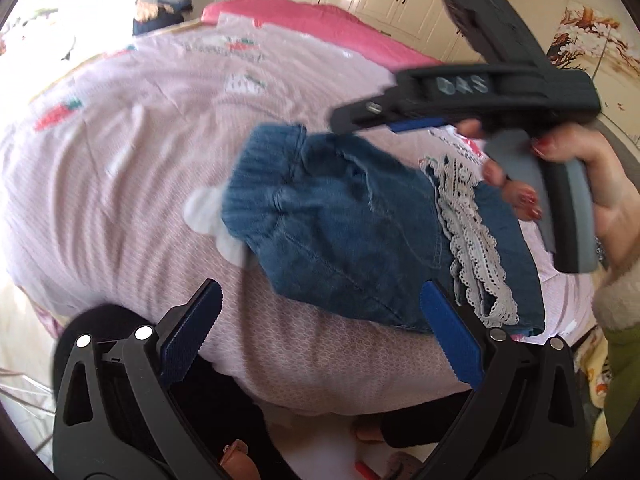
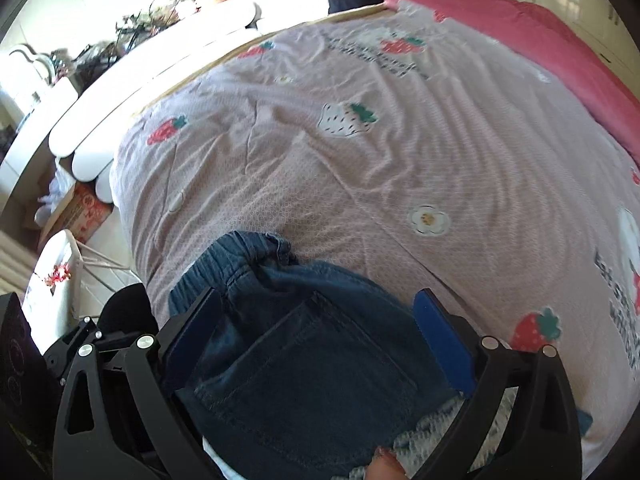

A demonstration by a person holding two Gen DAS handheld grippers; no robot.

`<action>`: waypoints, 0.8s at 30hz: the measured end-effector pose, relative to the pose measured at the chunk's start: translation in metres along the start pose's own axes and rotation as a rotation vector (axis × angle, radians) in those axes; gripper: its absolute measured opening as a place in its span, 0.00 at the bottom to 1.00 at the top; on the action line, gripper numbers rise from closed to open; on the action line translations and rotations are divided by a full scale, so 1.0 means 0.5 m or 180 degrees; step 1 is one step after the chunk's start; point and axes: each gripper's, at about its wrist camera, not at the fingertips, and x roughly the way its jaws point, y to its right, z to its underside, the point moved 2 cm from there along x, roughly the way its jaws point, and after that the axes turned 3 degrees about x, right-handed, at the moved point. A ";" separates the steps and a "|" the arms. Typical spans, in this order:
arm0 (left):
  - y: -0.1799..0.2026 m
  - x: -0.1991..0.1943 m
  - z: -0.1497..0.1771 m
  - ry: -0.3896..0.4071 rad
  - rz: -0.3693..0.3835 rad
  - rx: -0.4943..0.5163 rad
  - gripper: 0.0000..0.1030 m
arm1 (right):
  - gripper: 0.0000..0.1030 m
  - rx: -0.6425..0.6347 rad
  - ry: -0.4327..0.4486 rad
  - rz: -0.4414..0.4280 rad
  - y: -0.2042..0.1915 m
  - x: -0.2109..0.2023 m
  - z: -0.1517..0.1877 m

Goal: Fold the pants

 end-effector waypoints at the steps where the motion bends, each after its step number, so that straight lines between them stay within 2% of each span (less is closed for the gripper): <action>1: -0.001 0.007 0.002 -0.0027 0.0047 -0.0032 0.91 | 0.94 -0.0011 -0.0050 -0.0049 -0.002 0.015 -0.008; 6: -0.008 0.027 0.008 -0.0079 0.0089 -0.0097 0.91 | 0.93 -0.0040 -0.0309 -0.0419 -0.022 0.073 -0.040; 8: -0.012 0.030 0.008 -0.0081 0.0118 -0.0141 0.91 | 0.90 -0.0056 -0.0388 -0.0476 -0.033 0.087 -0.048; 9: -0.015 0.031 0.007 -0.0072 0.0138 -0.0173 0.91 | 0.83 -0.0079 -0.0444 -0.0482 -0.039 0.097 -0.050; 10: -0.019 0.032 0.005 -0.0058 0.0156 -0.0206 0.91 | 0.60 -0.0099 -0.0519 -0.0492 -0.045 0.109 -0.050; 11: -0.022 0.032 0.004 -0.0040 0.0185 -0.0243 0.91 | 0.52 -0.0091 -0.0601 -0.0489 -0.049 0.120 -0.048; 13: -0.028 0.031 0.000 0.0008 0.0256 -0.0319 0.89 | 0.44 -0.0103 -0.0617 -0.0415 -0.052 0.129 -0.044; 14: -0.031 0.031 -0.001 0.0020 0.0324 -0.0363 0.86 | 0.41 -0.0077 -0.0598 -0.0444 -0.051 0.127 -0.044; 16: -0.038 0.038 -0.001 0.0002 0.0524 -0.0521 0.72 | 0.35 0.0033 -0.0534 -0.0556 -0.042 0.112 -0.044; 21: -0.048 0.047 -0.007 0.0039 0.0698 -0.0682 0.60 | 0.30 0.0062 -0.0296 -0.0814 -0.030 0.036 -0.031; 23: -0.042 0.048 -0.014 0.0075 0.0710 -0.0662 0.49 | 0.30 0.0047 -0.0175 -0.0898 -0.024 0.000 -0.021; 24: -0.038 0.051 -0.021 0.0076 0.0732 -0.0645 0.38 | 0.29 0.0029 -0.0118 -0.0914 -0.020 -0.017 -0.016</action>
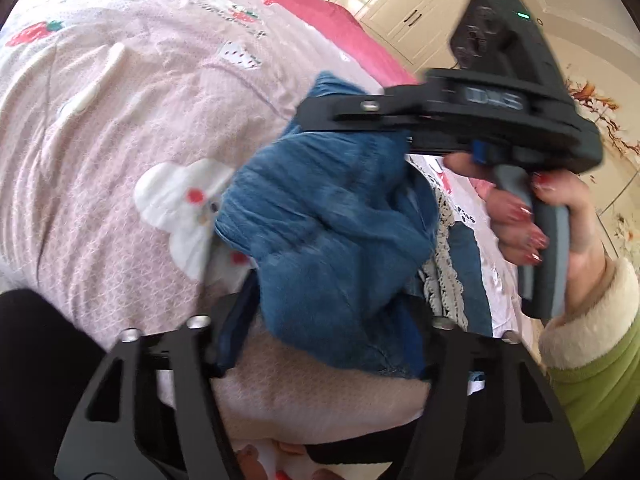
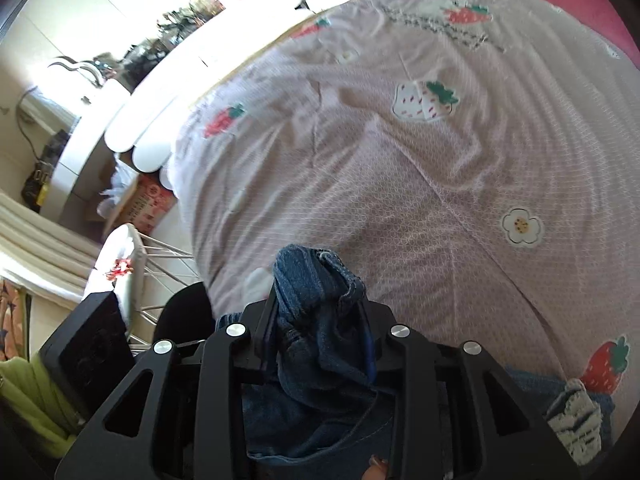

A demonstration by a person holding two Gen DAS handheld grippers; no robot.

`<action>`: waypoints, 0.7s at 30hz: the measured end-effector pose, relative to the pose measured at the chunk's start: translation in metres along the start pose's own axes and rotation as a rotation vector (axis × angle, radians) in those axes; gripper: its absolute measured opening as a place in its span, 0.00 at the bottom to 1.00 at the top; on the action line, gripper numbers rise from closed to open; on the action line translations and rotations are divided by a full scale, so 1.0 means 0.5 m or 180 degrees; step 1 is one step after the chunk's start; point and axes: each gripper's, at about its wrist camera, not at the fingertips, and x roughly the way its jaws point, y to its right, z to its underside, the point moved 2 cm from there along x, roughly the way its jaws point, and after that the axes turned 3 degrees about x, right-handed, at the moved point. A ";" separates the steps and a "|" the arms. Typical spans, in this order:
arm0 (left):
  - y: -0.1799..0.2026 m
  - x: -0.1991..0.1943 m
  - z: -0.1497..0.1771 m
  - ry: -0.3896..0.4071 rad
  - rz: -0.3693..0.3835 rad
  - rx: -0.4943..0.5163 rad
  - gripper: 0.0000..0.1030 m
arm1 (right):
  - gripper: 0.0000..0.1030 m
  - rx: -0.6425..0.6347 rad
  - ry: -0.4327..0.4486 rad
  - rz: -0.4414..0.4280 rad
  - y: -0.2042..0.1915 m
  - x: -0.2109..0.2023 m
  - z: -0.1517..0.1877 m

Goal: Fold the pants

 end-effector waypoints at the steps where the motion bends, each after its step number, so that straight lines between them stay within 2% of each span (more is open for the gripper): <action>1: 0.012 0.005 -0.007 -0.0001 0.0047 0.0040 0.28 | 0.29 -0.0003 0.0052 -0.0015 0.001 -0.015 0.006; 4: 0.047 0.007 -0.018 0.0029 0.0084 0.0175 0.16 | 0.29 -0.0001 0.0173 -0.0041 0.012 -0.055 0.015; 5: 0.062 0.005 -0.020 0.0046 0.0115 0.0222 0.15 | 0.29 0.0003 0.0215 -0.0043 0.018 -0.071 0.021; 14: 0.215 0.042 -0.035 -0.0009 0.0192 0.0736 0.15 | 0.30 0.0199 0.0503 -0.0100 0.109 -0.221 0.100; 21: 0.296 0.117 0.005 -0.0177 0.0069 0.1066 0.15 | 0.33 0.0371 0.0663 -0.0151 0.192 -0.269 0.187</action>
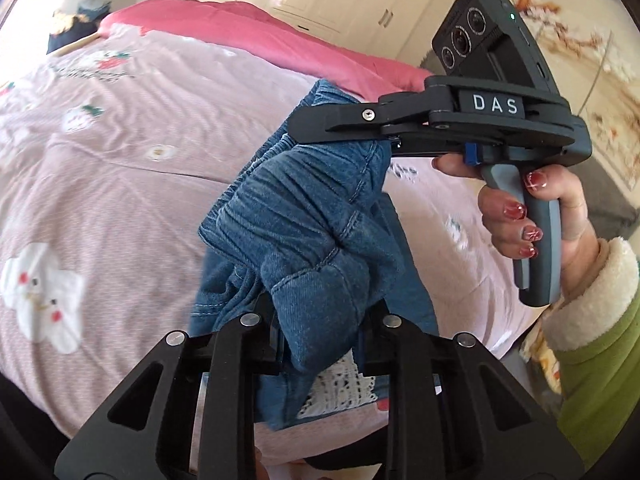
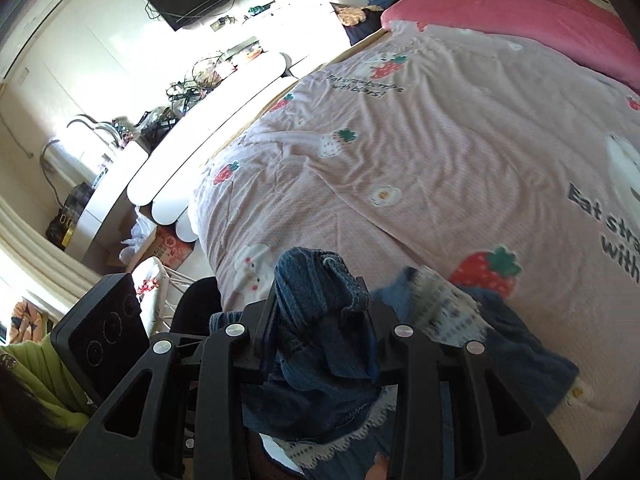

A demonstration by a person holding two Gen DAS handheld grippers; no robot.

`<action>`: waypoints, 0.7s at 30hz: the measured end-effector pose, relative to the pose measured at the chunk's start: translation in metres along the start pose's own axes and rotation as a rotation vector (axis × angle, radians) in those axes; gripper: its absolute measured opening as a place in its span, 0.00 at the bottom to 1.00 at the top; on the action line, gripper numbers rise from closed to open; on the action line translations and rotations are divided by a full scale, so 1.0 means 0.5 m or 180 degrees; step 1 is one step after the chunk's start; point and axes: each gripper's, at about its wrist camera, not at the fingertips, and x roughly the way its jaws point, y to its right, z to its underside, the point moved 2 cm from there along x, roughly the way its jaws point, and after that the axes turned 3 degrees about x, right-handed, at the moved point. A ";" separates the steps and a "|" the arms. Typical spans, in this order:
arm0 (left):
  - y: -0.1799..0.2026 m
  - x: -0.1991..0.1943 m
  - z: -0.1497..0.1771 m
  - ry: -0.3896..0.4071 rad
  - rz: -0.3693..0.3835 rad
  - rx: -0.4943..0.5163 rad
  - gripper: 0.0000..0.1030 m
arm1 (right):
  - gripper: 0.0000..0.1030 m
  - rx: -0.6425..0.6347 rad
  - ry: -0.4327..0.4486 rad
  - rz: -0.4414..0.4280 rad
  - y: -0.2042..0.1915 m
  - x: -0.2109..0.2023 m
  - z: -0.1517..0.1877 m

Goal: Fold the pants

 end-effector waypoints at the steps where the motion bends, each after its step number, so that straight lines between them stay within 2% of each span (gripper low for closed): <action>1: 0.007 0.011 -0.002 -0.0025 -0.0016 0.0028 0.15 | 0.33 0.0018 0.0011 -0.0005 0.008 -0.006 0.009; 8: 0.053 0.036 0.020 -0.0100 -0.0215 0.0265 0.14 | 0.38 0.0122 0.0170 -0.0088 0.066 -0.056 0.066; 10: 0.064 0.037 0.024 -0.0089 -0.0296 0.0345 0.14 | 0.44 0.0169 0.0230 -0.0099 0.078 -0.071 0.083; 11: 0.068 0.038 0.026 -0.0090 -0.0322 0.0378 0.17 | 0.48 0.0189 0.0242 -0.0106 0.085 -0.077 0.087; 12: 0.070 0.041 0.026 -0.0094 -0.0296 0.0385 0.24 | 0.49 0.0202 0.0257 -0.0091 0.090 -0.084 0.094; 15: 0.087 0.042 0.031 -0.0089 -0.0323 0.0466 0.29 | 0.53 0.0297 0.0297 -0.0047 0.109 -0.102 0.121; 17: 0.097 0.044 0.035 -0.0105 -0.0275 0.0508 0.41 | 0.55 0.0375 0.0332 -0.0006 0.122 -0.112 0.135; 18: 0.098 0.048 0.035 -0.0108 -0.0234 0.0515 0.55 | 0.56 0.0412 0.0349 0.0003 0.126 -0.117 0.141; 19: 0.106 0.045 0.037 -0.0093 -0.0171 0.0537 0.63 | 0.59 0.0463 0.0378 0.0035 0.133 -0.125 0.149; 21: 0.129 0.041 0.041 -0.0056 -0.0155 0.0672 0.64 | 0.62 0.0525 0.0424 0.0056 0.141 -0.136 0.159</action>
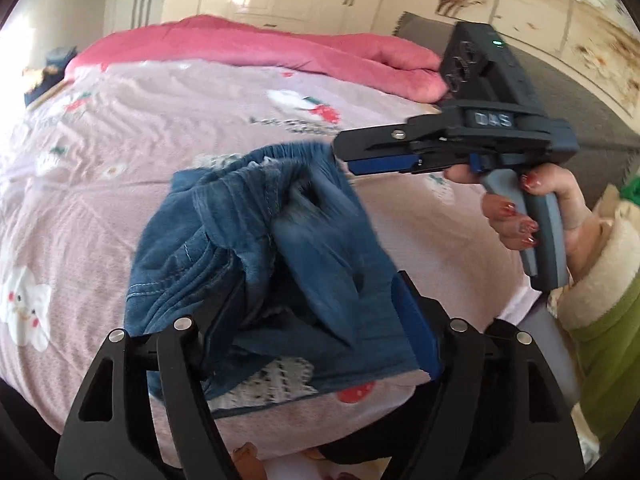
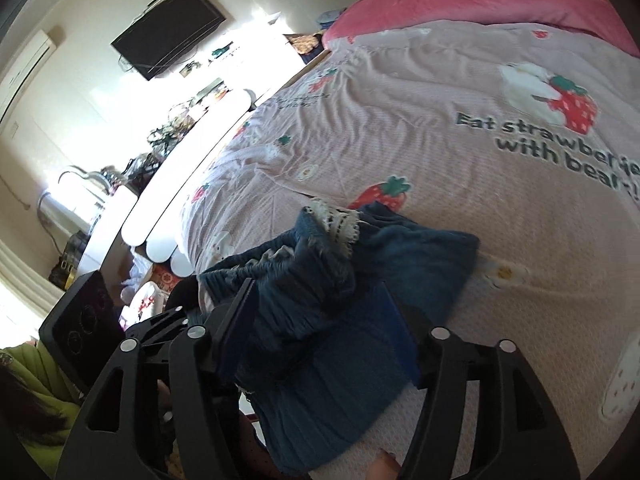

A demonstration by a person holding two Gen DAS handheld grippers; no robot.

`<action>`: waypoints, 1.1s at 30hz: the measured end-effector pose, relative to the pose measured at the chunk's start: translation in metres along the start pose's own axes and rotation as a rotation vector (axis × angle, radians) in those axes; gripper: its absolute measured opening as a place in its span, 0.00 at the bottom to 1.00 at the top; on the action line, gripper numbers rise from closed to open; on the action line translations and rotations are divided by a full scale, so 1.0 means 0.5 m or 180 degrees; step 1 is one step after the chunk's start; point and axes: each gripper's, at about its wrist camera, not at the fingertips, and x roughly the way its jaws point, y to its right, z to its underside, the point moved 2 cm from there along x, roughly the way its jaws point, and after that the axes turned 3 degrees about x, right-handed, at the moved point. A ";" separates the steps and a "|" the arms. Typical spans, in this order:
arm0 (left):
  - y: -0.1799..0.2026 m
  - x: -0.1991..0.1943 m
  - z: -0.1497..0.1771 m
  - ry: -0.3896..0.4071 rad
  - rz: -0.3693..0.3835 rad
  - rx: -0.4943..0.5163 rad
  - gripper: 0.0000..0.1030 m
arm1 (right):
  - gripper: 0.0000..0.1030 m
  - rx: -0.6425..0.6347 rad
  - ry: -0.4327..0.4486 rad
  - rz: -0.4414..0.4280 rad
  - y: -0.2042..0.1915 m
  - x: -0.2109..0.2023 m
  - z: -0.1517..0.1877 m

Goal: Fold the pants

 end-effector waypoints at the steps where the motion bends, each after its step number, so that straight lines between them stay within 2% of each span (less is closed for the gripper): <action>1: 0.014 -0.003 0.003 0.0005 0.0026 0.0059 0.66 | 0.62 0.0026 0.0023 0.0029 0.003 -0.007 0.005; 6: 0.041 -0.001 0.022 -0.0126 0.0369 0.0108 0.70 | 0.69 0.0049 0.0151 0.0117 -0.002 -0.041 0.030; 9: 0.015 -0.029 0.022 -0.0069 0.0535 -0.0037 0.71 | 0.72 0.0042 0.0231 0.0172 -0.008 -0.062 0.042; 13: -0.043 -0.083 0.012 0.0086 0.0423 -0.0158 0.80 | 0.75 -0.0155 0.0309 0.0302 -0.047 -0.077 0.063; 16: -0.110 -0.103 -0.008 0.0113 0.0069 -0.0235 0.85 | 0.77 -0.0445 0.0319 0.0442 -0.099 -0.073 0.084; 18: -0.156 -0.103 -0.027 0.0057 -0.0166 -0.0304 0.87 | 0.78 -0.0657 0.0315 0.0465 -0.140 -0.067 0.101; 21: -0.212 -0.081 -0.068 -0.0123 -0.0336 -0.0309 0.88 | 0.79 -0.1088 0.0299 0.0606 -0.212 -0.043 0.127; 26: -0.221 -0.032 -0.114 -0.0292 -0.0254 -0.0167 0.88 | 0.79 -0.1608 0.0173 0.0899 -0.268 0.011 0.136; 28: -0.223 -0.014 -0.121 -0.0355 -0.0117 -0.0191 0.86 | 0.78 -0.1699 0.0107 0.0987 -0.271 0.032 0.130; 29: -0.222 -0.010 -0.122 -0.0385 -0.0068 -0.0218 0.82 | 0.74 -0.1721 0.0044 0.1019 -0.268 0.043 0.125; 33: -0.220 0.029 -0.132 -0.0466 0.0100 -0.0273 0.69 | 0.53 -0.1699 -0.0156 0.1075 -0.243 0.080 0.104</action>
